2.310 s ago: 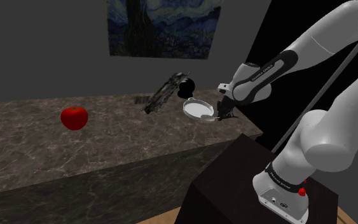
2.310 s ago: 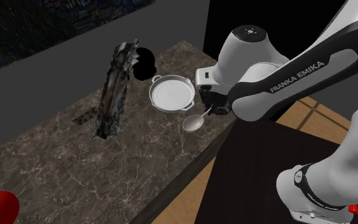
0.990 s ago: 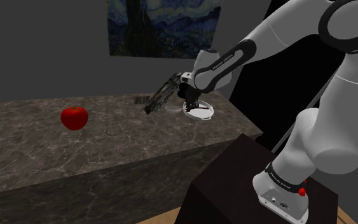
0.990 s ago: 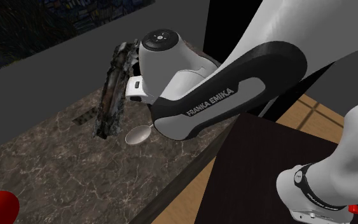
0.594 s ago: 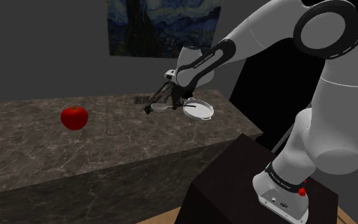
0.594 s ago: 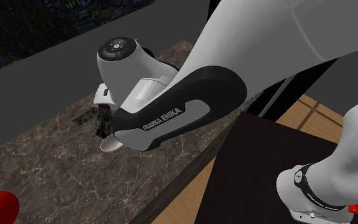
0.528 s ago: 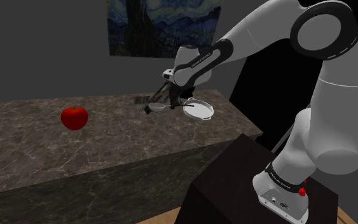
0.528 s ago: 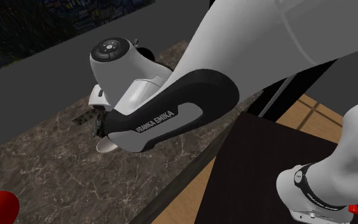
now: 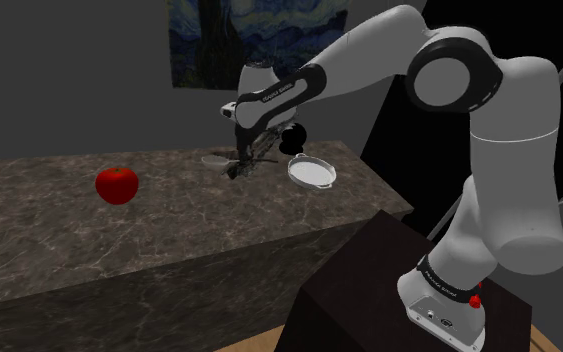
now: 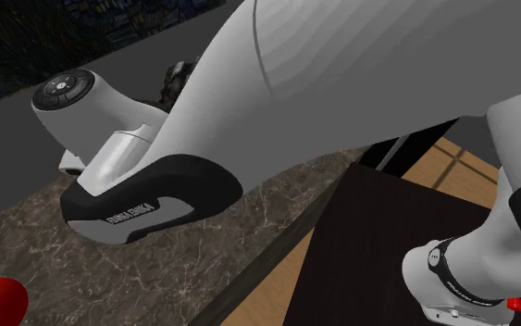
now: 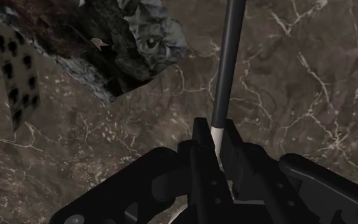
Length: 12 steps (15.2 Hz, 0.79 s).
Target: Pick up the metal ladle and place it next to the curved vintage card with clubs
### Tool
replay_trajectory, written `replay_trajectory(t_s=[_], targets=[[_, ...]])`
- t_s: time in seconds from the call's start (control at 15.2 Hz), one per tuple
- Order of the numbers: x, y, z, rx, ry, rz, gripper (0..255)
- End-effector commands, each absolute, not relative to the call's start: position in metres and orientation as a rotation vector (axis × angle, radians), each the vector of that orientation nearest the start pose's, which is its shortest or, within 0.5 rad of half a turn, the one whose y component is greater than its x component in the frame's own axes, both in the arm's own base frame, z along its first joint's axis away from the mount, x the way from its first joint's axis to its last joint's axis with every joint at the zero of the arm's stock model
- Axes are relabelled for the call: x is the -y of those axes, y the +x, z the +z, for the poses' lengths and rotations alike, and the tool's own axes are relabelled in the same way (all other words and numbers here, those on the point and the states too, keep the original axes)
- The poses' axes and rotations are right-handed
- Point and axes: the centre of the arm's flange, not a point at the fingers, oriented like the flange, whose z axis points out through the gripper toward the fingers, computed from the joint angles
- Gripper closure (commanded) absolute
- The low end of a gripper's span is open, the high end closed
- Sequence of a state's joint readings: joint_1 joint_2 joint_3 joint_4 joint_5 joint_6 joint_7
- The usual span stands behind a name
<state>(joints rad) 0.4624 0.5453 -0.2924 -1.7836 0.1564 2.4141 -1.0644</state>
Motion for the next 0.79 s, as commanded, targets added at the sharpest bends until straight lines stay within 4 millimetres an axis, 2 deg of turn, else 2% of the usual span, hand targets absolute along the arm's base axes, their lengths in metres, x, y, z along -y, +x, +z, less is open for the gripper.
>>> replay_trajectory(t_s=[0.0, 0.33, 0.73], targets=[[-0.150, 0.676, 0.270, 1.781, -2.684, -0.138, 255], [-0.191, 0.722, 0.270, 1.781, -2.684, -0.138, 255], [-0.191, 0.722, 0.239, 1.780, -2.684, -0.138, 255]])
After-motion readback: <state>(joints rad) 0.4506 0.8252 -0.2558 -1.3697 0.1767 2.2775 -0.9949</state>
